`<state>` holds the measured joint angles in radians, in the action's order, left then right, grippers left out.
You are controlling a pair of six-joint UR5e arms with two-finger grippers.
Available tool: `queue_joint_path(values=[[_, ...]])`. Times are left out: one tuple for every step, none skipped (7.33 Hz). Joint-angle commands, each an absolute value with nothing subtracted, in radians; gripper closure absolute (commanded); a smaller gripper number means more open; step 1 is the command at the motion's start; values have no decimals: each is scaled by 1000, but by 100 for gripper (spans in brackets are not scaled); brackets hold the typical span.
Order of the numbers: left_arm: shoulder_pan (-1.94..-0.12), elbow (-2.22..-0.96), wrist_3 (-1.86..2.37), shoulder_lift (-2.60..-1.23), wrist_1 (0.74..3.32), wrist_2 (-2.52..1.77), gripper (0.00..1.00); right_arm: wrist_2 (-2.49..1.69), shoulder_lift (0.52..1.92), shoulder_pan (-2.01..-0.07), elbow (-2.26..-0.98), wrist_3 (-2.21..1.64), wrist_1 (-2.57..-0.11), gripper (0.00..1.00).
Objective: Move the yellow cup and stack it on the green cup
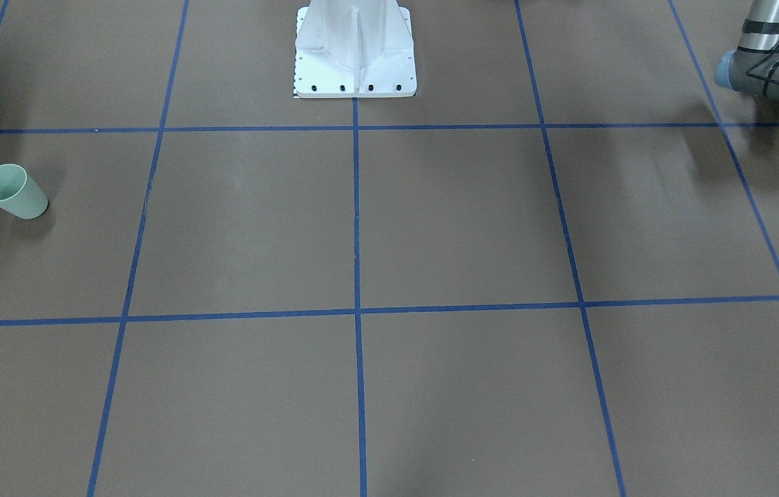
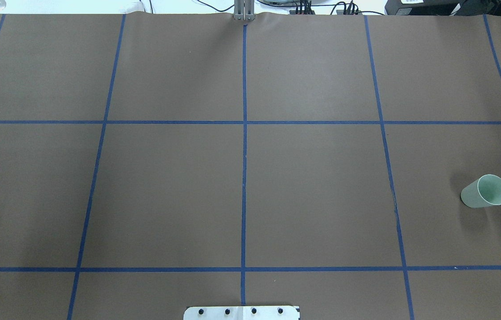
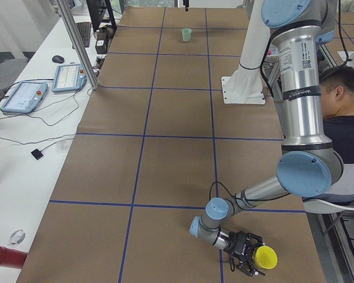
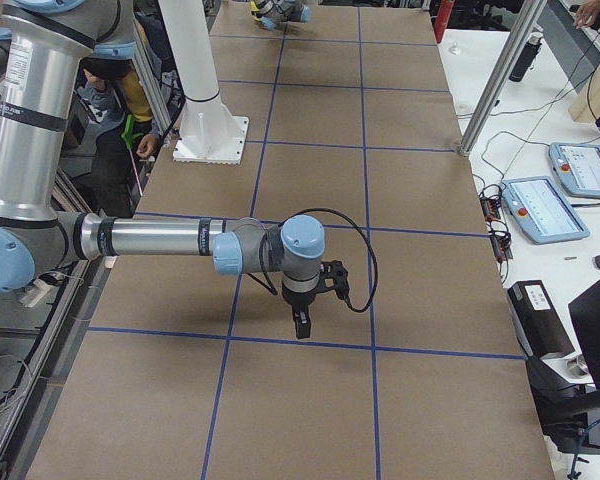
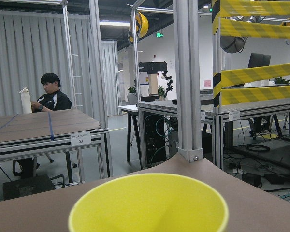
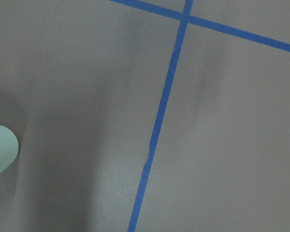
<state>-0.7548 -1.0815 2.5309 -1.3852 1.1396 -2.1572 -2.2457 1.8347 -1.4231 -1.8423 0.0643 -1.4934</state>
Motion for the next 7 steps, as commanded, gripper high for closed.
queue_joint_path(values=[[-753,-1081,2523,-1385,1141,-2157,66,-2247,1835,-1422,-1842,63,-1494,0],[-752,-1083,2499,-1384,1138,-2149,68,-2246,1835,-1422,-1842,63,-1494,0],[-752,-1085,2458,-1382,1134,-2142,68,-2246,1835,-1422,-1842,63,-1494,0],[-752,-1092,2447,-1371,1134,-2100,68,-2247,1835,-1422,-1841,63,-1494,0],[-753,-1103,2428,-1355,1137,-2035,68,-2246,1835,-1419,-1841,63,-1494,0],[-753,-1164,2402,-1307,1140,-1989,70,-2246,1835,-1419,-1841,63,-1494,0],[-753,-1224,2382,-1274,1141,-1915,72,-2246,1835,-1419,-1841,63,-1494,0]])
